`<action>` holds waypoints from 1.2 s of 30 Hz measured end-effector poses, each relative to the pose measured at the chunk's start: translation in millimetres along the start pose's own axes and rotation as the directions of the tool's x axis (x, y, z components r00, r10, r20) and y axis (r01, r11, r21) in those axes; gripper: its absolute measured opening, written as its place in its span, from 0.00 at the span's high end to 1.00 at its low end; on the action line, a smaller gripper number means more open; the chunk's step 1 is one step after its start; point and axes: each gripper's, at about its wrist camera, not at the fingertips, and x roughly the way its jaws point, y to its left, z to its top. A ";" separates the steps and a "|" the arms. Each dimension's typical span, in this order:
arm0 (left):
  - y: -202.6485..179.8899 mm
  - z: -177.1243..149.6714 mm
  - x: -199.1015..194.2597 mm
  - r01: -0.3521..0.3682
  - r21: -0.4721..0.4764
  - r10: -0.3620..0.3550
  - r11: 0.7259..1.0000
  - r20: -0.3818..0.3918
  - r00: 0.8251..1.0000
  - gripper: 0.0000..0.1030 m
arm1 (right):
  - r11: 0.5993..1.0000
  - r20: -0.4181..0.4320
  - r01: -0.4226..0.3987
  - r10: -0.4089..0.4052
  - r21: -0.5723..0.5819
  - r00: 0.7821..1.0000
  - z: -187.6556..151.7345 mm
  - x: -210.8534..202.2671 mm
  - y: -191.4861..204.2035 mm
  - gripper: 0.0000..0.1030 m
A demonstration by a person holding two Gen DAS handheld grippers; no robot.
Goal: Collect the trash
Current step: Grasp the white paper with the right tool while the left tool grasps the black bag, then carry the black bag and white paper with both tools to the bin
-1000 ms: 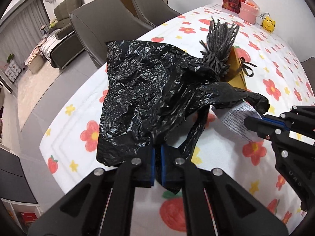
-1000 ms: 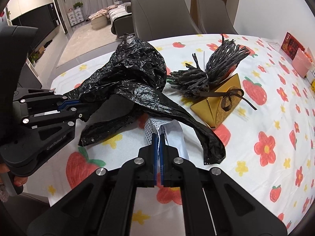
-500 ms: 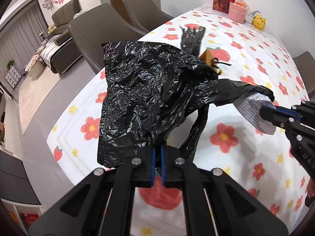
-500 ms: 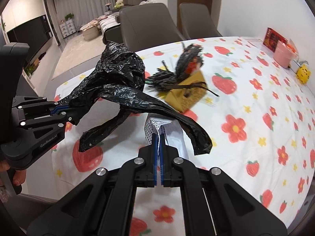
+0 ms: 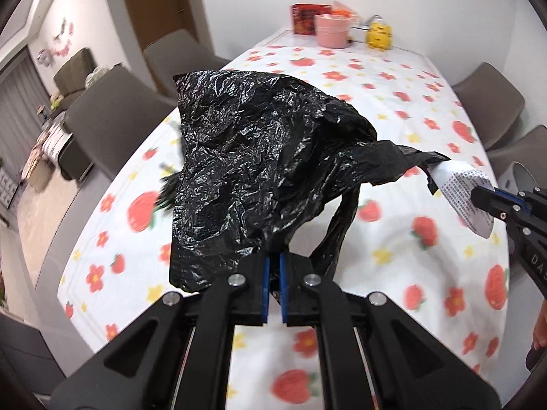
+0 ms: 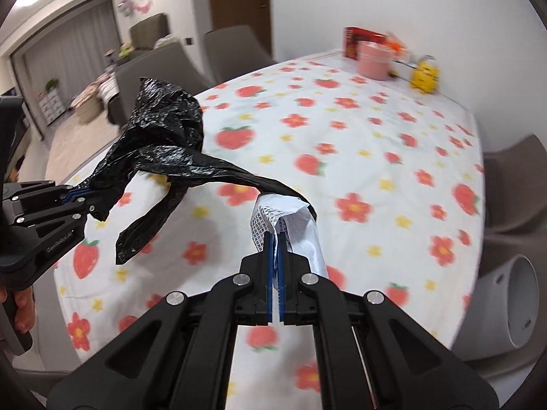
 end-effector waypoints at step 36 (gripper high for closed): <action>-475.8 75.4 20.1 0.367 0.519 -0.403 0.772 -0.048 0.914 0.95 | 0.730 -0.066 0.416 -0.456 0.542 0.887 -139.7 -119.3 -407.1 0.99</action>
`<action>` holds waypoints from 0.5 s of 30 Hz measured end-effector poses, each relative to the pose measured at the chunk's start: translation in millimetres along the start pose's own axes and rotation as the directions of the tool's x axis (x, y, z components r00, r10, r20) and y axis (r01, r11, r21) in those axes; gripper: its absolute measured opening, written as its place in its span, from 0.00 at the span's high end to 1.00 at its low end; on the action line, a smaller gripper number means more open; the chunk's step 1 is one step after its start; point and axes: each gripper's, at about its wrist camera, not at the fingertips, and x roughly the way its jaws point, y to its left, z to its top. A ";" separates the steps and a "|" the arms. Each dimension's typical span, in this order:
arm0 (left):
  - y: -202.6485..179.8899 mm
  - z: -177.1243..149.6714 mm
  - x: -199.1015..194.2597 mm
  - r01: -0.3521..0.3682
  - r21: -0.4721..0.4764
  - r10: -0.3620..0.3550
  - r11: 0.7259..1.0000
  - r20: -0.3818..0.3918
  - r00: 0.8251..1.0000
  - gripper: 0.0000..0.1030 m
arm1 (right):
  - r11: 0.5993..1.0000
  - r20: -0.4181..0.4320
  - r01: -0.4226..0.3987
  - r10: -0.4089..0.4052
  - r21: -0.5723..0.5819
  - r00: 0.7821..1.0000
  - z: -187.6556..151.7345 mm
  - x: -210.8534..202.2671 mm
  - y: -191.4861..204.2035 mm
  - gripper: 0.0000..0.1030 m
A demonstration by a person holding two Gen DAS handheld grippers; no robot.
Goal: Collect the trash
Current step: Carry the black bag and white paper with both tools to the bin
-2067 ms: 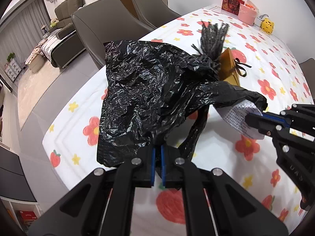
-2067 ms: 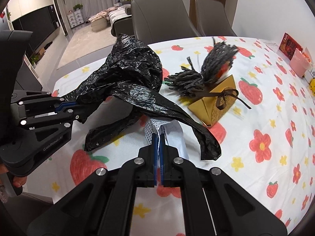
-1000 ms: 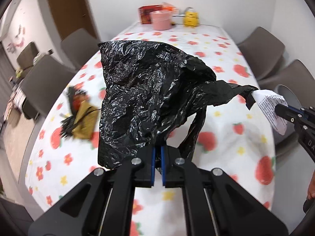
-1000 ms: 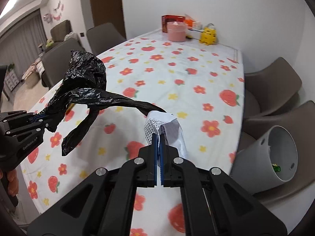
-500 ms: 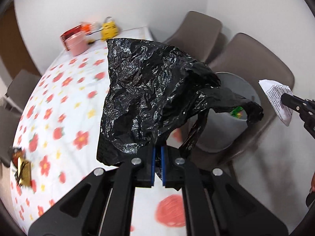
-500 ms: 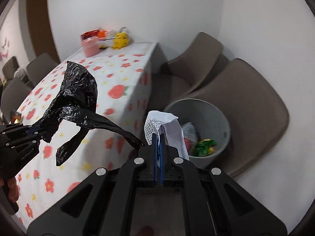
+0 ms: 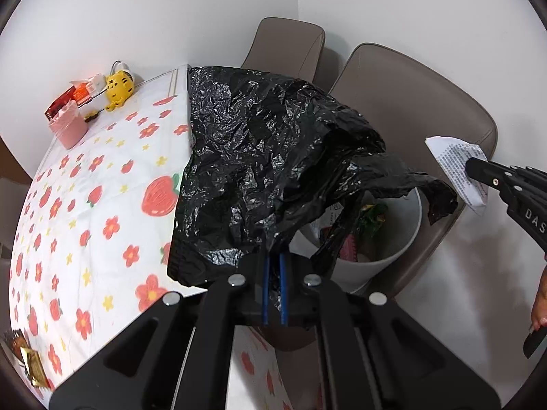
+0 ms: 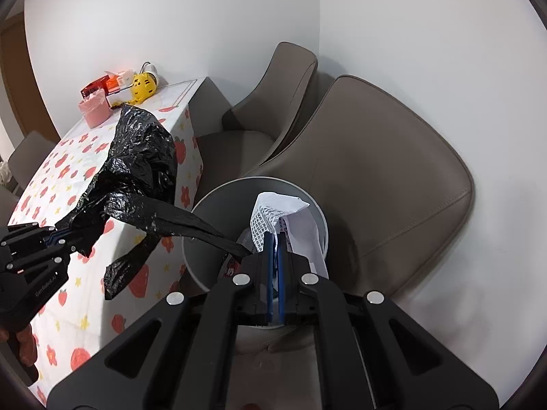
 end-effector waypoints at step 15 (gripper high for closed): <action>8.6 6.6 24.2 -0.012 0.022 0.012 1.000 -0.027 1.000 0.95 | 1.000 -0.013 0.007 -0.007 -0.003 1.000 27.4 48.1 -1.7 0.74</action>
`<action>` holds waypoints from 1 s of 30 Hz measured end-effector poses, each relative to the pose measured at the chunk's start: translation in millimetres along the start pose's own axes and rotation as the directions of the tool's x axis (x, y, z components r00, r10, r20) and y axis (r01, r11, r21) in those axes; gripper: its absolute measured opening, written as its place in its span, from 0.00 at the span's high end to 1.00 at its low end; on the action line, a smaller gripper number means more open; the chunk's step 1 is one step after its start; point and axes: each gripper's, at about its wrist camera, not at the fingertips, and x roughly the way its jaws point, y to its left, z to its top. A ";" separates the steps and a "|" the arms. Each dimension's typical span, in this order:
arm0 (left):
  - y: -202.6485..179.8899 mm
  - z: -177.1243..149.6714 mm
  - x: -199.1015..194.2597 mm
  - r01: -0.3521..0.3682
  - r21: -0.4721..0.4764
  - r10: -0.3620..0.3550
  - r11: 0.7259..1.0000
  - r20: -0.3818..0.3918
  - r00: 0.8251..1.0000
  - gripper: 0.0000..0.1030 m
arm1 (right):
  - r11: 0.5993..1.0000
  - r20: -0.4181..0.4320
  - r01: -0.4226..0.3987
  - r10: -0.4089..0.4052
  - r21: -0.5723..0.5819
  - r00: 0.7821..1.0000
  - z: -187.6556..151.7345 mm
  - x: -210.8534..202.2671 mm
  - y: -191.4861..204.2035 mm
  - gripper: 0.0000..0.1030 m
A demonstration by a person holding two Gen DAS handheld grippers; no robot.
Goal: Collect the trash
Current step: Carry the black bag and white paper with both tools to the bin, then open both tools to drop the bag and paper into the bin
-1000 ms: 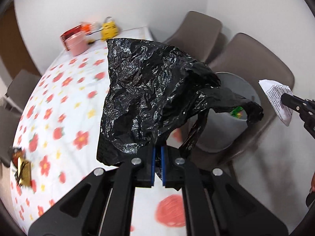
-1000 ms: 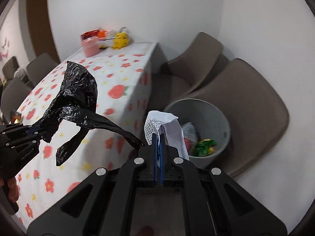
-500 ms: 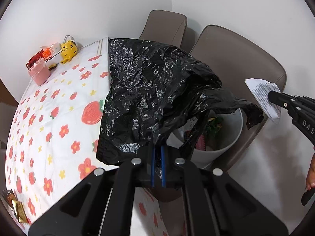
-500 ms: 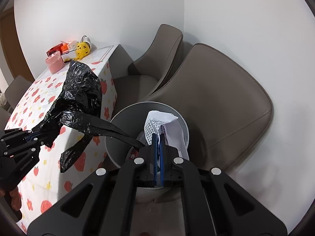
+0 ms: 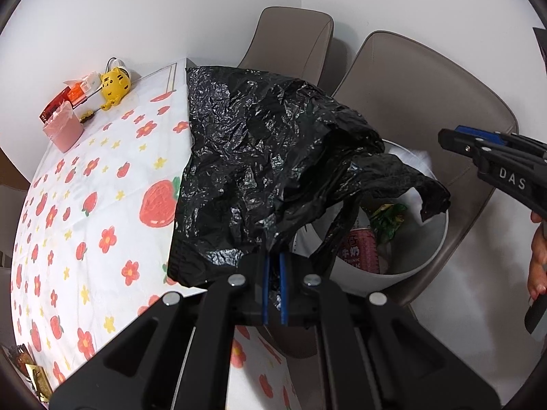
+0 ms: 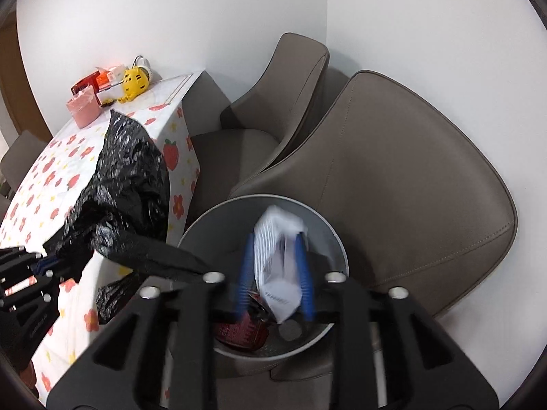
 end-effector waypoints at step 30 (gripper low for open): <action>-77.8 15.2 44.3 0.144 0.108 -0.141 0.984 -0.039 0.989 0.21 | 0.990 0.006 0.111 -0.112 0.091 0.994 -40.1 -52.4 -60.7 0.74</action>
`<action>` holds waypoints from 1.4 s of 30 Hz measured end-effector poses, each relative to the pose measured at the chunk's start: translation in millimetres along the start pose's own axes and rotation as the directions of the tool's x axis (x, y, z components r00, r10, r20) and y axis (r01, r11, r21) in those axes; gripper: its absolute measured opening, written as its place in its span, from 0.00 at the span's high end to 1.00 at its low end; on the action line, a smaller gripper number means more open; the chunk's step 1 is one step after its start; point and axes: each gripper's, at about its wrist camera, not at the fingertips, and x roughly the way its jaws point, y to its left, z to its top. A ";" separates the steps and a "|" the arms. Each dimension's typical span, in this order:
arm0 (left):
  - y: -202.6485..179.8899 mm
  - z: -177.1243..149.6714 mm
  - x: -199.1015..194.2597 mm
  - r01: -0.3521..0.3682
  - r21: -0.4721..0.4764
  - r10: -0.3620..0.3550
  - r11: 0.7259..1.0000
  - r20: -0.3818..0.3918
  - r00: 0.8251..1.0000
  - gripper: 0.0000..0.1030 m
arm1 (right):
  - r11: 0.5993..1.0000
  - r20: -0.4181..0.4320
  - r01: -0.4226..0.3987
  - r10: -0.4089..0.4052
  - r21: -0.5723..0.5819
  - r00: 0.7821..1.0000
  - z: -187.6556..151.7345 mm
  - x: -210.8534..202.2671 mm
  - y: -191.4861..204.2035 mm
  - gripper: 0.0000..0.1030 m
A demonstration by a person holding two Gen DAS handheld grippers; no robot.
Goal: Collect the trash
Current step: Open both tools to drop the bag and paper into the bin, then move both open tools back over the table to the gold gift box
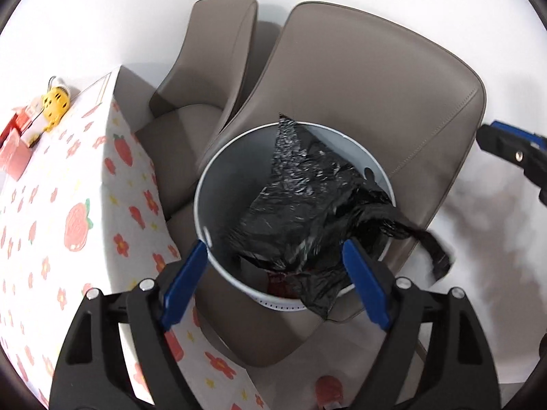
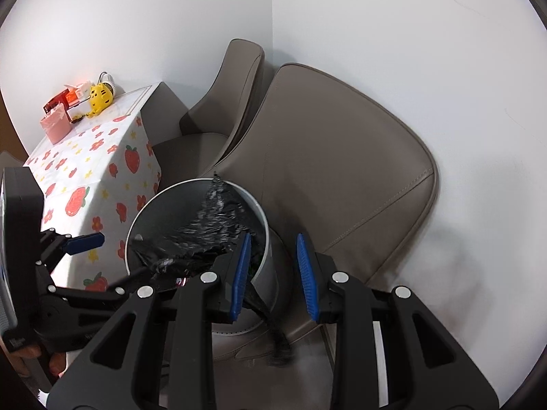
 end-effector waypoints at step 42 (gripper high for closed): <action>338.8 -339.3 -306.2 -0.432 -0.621 0.487 0.654 -0.092 0.869 0.21 | 0.572 -0.197 -0.554 0.566 -0.606 0.800 -99.2 -144.1 502.4 0.74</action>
